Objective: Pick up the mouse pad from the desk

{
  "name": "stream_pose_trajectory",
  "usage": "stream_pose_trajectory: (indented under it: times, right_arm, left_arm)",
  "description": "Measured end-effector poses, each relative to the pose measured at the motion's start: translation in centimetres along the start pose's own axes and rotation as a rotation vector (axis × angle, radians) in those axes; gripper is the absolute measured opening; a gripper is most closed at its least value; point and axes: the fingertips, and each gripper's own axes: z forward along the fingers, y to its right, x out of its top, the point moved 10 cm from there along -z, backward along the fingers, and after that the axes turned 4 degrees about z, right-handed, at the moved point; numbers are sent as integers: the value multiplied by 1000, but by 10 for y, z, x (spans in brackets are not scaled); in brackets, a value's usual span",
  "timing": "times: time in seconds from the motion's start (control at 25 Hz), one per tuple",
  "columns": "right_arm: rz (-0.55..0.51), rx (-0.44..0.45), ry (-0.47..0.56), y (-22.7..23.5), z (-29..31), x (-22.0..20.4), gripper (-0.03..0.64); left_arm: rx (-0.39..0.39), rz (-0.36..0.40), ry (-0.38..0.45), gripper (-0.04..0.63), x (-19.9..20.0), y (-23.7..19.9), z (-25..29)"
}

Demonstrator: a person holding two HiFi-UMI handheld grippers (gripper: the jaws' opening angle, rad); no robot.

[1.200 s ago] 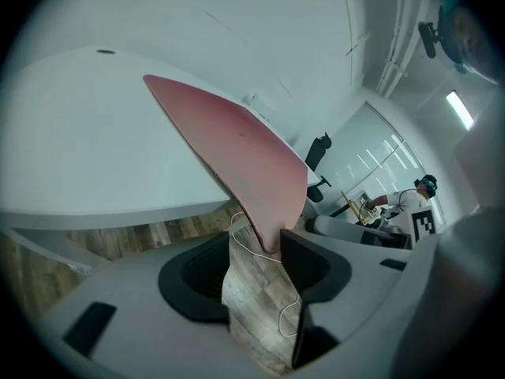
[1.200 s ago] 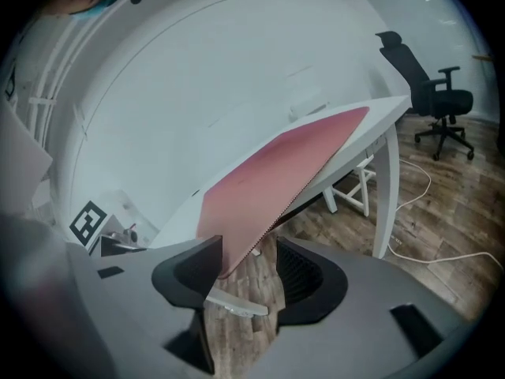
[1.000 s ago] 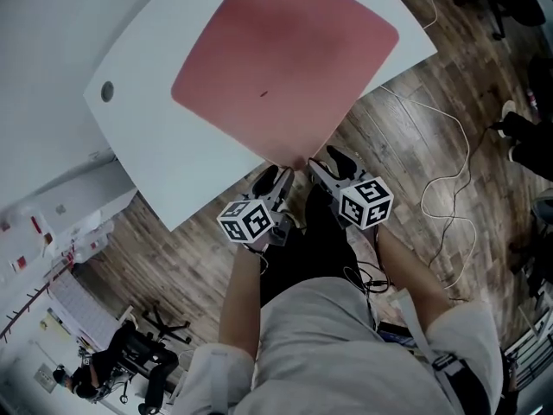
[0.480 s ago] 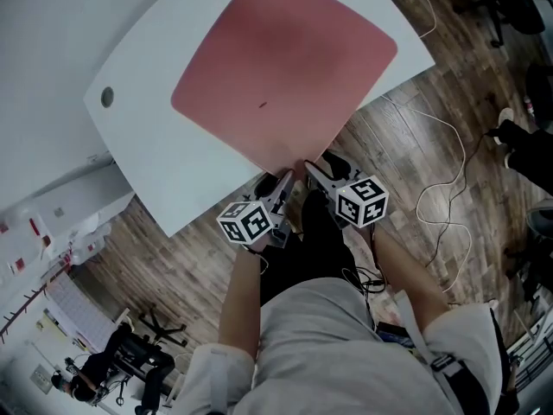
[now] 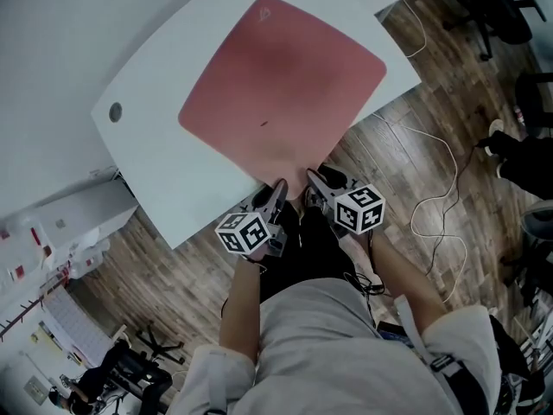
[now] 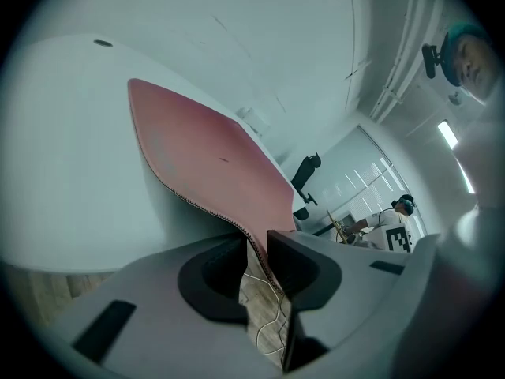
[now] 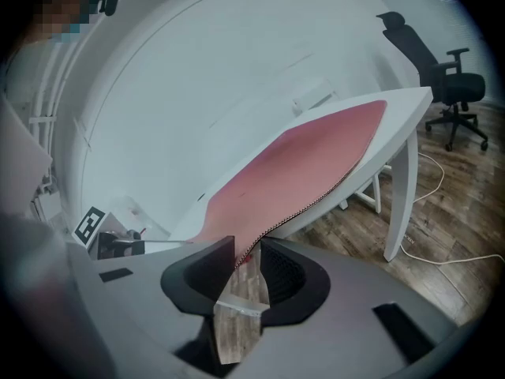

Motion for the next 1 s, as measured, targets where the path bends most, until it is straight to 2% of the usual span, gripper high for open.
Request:
stream_pose_trajectory:
  times: [0.08, 0.24, 0.52, 0.76, 1.0]
  right_arm:
    - [-5, -5, -2, -2, 0, 4, 118]
    - [-63, -25, -17, -11, 1, 14, 92]
    - [-147, -58, -28, -28, 4, 42, 64]
    - [-167, -89, 29, -40, 5, 73, 60]
    - [-175, -116, 140, -52, 6, 113, 57]
  left_arm:
    - [3, 28, -6, 83, 3, 2, 1]
    - [11, 165, -46, 74, 14, 9, 3]
    - [-35, 333, -76, 74, 54, 26, 11]
    - [-90, 375, -28, 75, 100, 35, 20]
    - [-91, 564, 24, 75, 147, 58, 23]
